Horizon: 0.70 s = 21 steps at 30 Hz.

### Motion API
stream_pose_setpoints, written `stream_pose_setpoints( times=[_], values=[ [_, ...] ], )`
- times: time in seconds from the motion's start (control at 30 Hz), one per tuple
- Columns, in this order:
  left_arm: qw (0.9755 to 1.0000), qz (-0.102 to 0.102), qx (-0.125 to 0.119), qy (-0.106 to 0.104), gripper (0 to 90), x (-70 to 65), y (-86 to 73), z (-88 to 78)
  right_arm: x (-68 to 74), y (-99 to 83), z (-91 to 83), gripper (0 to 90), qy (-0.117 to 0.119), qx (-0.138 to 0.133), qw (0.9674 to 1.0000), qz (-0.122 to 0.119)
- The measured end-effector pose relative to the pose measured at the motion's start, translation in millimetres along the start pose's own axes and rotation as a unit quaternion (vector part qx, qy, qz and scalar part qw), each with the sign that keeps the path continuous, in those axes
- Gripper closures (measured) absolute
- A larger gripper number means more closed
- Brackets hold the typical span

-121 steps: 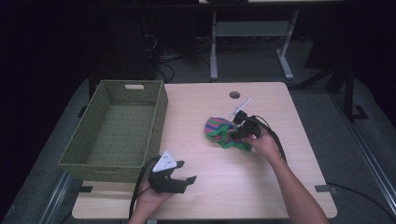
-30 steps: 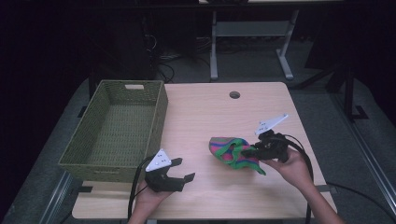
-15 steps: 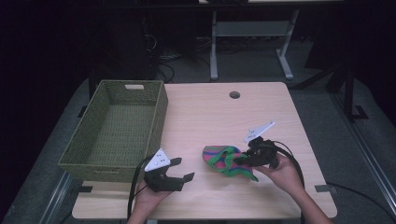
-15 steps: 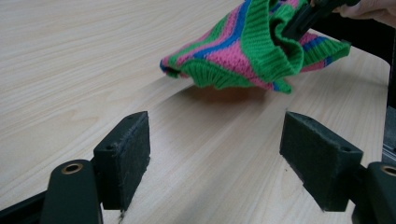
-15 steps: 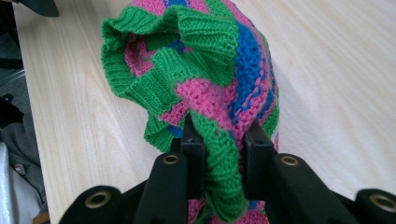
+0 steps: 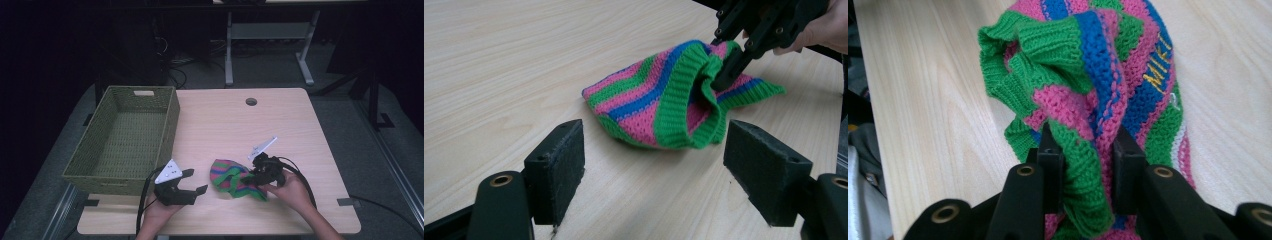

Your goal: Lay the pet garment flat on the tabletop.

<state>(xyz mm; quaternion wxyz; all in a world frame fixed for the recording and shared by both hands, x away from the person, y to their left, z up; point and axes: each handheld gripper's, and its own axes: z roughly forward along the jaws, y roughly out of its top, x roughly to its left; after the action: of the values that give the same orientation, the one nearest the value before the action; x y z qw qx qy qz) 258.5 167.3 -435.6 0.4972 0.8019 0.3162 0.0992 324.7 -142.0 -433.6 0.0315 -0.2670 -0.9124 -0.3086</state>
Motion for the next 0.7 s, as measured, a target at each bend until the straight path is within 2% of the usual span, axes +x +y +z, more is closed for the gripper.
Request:
stream_pose_setpoints(
  times=[0.17, 0.33, 0.37, 0.53, 0.7],
  values=[
    [1.0, 0.002, 0.0, 0.0, 24.0, -0.7, 0.1, -0.3, 6.0, -2.9, 6.7, 64.1, 0.001, 0.009, 0.9999, -0.012],
    [1.0, 0.0, -0.001, 0.0, 24.0, -0.3, -0.3, -0.3, 9.2, -6.2, 13.2, 50.6, 0.014, 0.013, 0.9994, -0.028],
    [1.0, 0.0, -0.001, 0.001, 24.0, -0.4, -0.4, -0.2, 9.1, -7.2, 14.5, 49.8, 0.01, 0.007, 0.999, -0.043],
    [1.0, 0.001, 0.001, -0.001, 23.7, -1.1, -0.1, 0.3, 15.1, -8.4, 12.7, 42.3, 0.002, 0.007, 0.9979, -0.064],
    [1.0, 0.0, 0.002, -0.001, 23.8, -0.8, -0.2, 0.4, 18.1, -10.0, 3.9, 38.8, 0.009, -0.004, 0.9979, -0.065]
  ],
)
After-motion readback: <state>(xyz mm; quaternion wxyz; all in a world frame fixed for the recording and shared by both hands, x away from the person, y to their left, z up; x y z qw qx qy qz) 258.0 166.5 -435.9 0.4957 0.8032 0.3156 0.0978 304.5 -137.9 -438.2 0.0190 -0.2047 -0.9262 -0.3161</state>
